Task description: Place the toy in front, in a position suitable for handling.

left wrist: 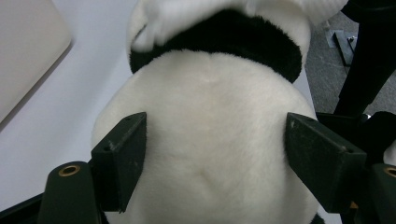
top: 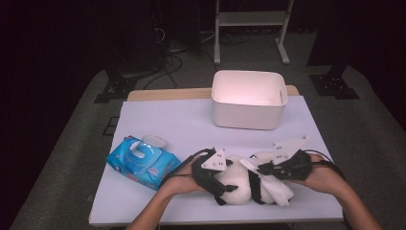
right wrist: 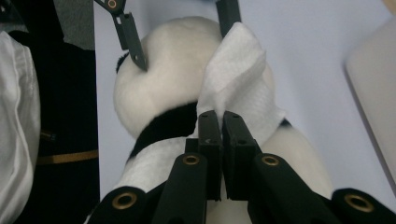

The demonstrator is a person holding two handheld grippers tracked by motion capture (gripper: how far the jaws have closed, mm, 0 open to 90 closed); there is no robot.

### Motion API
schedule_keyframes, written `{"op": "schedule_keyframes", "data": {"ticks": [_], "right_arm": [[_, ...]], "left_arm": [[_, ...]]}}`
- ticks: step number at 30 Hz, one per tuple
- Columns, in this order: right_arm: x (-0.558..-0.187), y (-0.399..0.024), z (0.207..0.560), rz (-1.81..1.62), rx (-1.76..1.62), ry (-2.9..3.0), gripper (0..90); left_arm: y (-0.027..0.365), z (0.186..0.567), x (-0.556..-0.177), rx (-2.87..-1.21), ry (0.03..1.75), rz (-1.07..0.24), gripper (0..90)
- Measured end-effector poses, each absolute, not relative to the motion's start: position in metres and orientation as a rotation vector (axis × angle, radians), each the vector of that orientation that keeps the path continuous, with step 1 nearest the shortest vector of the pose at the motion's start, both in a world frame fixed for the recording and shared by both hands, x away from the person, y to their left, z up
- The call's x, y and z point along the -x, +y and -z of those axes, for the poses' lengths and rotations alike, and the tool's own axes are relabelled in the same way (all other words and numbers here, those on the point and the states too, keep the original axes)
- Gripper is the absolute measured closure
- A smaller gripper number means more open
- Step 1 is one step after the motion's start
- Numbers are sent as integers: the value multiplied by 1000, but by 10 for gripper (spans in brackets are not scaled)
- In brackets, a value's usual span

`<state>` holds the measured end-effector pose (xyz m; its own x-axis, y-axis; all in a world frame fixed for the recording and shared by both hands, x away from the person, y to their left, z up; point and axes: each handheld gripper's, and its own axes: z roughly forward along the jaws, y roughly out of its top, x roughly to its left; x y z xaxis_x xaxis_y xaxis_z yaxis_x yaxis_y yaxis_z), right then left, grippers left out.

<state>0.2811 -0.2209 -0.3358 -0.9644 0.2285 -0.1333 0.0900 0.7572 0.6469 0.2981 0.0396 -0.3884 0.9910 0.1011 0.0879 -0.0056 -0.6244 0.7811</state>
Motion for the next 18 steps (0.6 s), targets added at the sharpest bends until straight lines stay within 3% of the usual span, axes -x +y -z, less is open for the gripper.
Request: {"op": "schedule_keyframes", "data": {"ticks": [7,18], "right_arm": [[-273,-271,339,-1094,-409,2694,866],[-282,-254,343,-1053,-353,2729,865]], "left_arm": [[42,379,-302,-2225,80,-157,184],[42,386,-303,-2261,113,-155,157]]}}
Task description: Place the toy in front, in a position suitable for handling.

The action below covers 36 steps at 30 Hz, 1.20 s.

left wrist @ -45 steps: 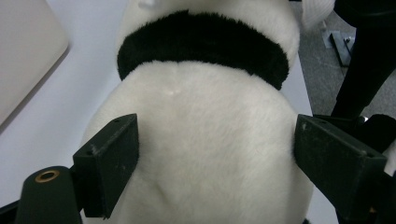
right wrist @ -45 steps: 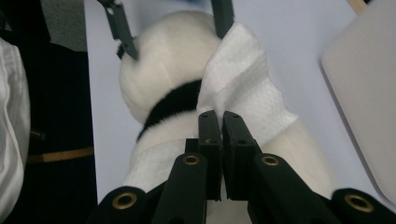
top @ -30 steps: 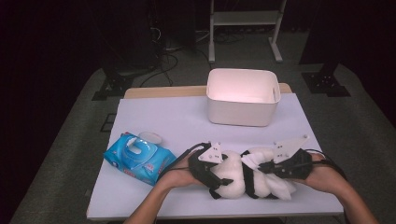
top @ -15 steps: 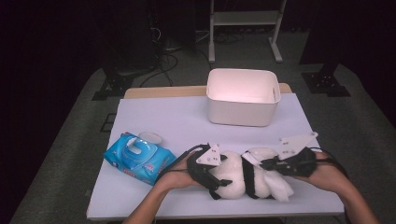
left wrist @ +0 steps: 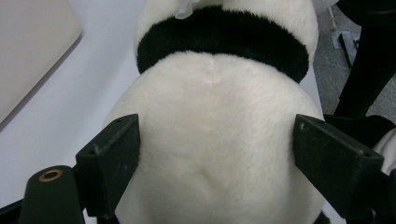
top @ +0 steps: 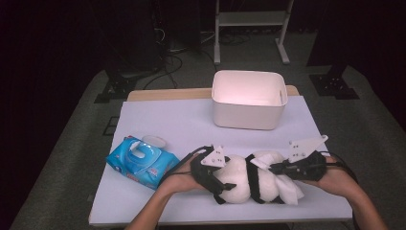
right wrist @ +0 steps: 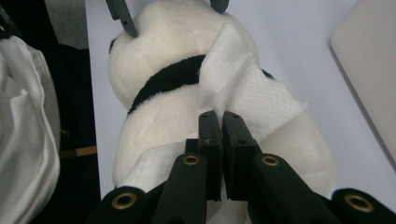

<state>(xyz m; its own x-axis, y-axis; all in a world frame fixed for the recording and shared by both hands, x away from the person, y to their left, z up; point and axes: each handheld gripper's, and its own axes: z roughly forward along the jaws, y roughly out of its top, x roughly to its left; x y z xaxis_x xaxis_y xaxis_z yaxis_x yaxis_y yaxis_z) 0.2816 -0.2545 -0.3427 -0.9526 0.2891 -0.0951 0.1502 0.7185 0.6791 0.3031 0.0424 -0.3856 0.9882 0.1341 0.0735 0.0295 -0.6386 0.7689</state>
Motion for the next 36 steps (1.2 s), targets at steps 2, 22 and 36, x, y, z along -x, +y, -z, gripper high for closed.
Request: {"op": "schedule_keyframes", "data": {"ticks": [2,22,36], "right_arm": [[-283,-248,339,-1014,-332,2725,865],[-290,-205,334,-943,-178,2796,863],[-303,-222,328,-928,-257,2796,863]], "left_arm": [[42,387,-302,-2258,119,-159,152],[41,389,-293,-2264,97,-179,154],[41,389,-293,-2269,93,-180,156]]}}
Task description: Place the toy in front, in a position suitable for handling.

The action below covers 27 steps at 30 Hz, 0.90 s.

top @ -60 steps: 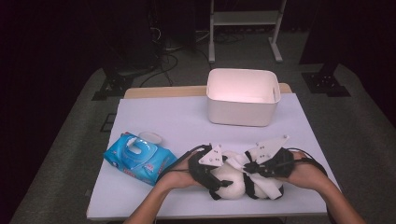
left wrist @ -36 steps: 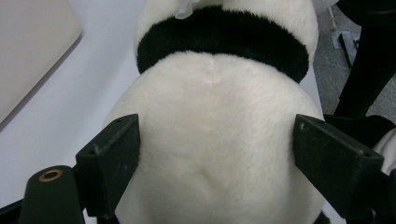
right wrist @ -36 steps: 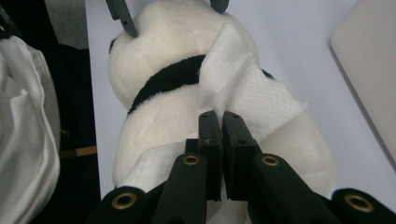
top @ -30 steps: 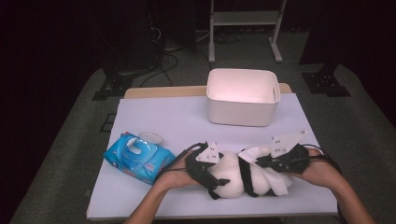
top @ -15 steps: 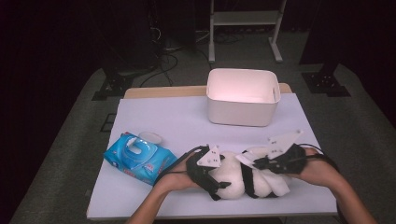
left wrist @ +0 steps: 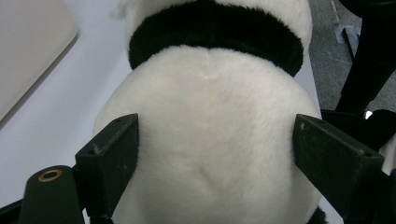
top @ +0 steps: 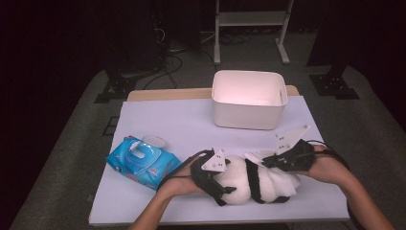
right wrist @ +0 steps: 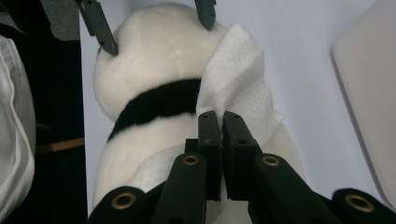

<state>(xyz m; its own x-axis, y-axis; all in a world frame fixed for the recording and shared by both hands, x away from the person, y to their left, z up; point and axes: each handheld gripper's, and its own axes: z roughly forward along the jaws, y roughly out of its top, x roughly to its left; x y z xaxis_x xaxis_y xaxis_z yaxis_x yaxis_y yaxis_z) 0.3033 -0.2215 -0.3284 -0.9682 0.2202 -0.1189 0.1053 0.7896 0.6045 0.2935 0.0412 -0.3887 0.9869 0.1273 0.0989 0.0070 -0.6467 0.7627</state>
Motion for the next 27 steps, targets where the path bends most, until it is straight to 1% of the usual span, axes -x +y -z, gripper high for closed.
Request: {"op": "schedule_keyframes", "data": {"ticks": [3,5,13,15,20,22,27], "right_arm": [[-312,-206,334,-941,-234,2822,863],[-316,-205,334,-939,-230,2831,863],[-307,-242,326,-957,-336,2789,863],[-306,-239,327,-954,-327,2788,862],[-313,-215,333,-940,-272,2803,862],[-315,-213,333,-942,-266,2810,862],[-317,-235,329,-979,-342,2795,863]], "left_arm": [[42,389,-293,-2269,96,-182,156],[43,389,-294,-2261,95,-175,157],[42,389,-294,-2263,83,-177,157],[42,389,-293,-2269,88,-185,157],[42,390,-292,-2271,91,-193,157],[42,390,-292,-2262,91,-188,158],[43,390,-293,-2261,80,-185,160]]}}
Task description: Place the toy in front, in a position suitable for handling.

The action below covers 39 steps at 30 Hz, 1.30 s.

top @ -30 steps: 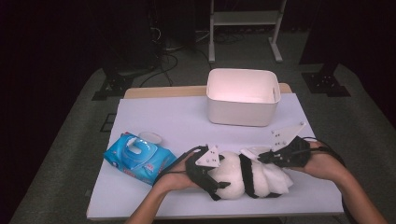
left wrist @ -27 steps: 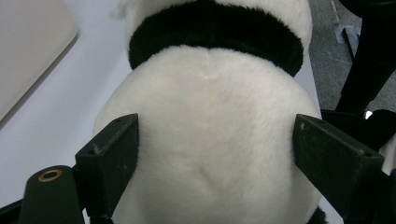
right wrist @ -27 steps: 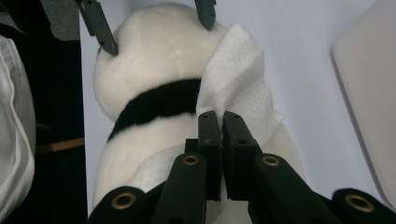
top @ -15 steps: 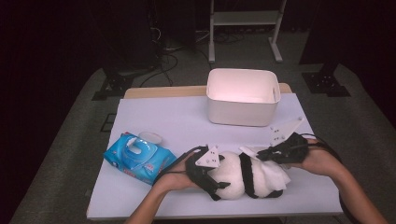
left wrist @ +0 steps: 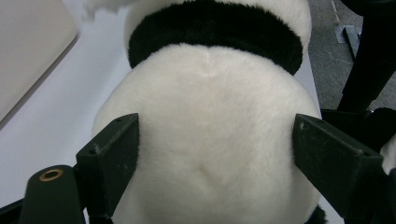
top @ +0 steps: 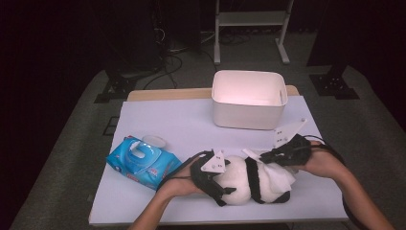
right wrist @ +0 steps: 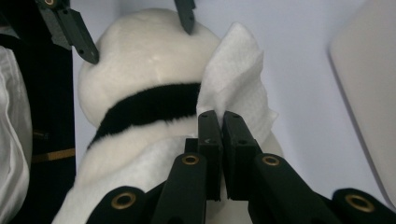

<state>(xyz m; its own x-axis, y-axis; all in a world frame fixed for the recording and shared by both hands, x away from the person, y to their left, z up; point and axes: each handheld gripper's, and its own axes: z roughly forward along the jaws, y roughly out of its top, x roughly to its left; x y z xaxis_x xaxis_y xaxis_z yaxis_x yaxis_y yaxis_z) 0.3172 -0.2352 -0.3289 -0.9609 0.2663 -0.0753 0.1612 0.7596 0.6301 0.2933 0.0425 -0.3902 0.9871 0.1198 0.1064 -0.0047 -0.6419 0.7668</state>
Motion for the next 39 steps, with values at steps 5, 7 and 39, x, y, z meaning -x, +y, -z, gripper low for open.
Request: {"op": "schedule_keyframes", "data": {"ticks": [5,7,39], "right_arm": [[-319,-247,330,-1013,-384,2789,862],[-323,-240,331,-1032,-371,2788,863],[-308,-248,332,-1089,-355,2788,864]], "left_arm": [[42,390,-293,-2269,83,-191,160],[42,391,-291,-2270,78,-193,161],[41,390,-288,-2285,43,-235,208]]}}
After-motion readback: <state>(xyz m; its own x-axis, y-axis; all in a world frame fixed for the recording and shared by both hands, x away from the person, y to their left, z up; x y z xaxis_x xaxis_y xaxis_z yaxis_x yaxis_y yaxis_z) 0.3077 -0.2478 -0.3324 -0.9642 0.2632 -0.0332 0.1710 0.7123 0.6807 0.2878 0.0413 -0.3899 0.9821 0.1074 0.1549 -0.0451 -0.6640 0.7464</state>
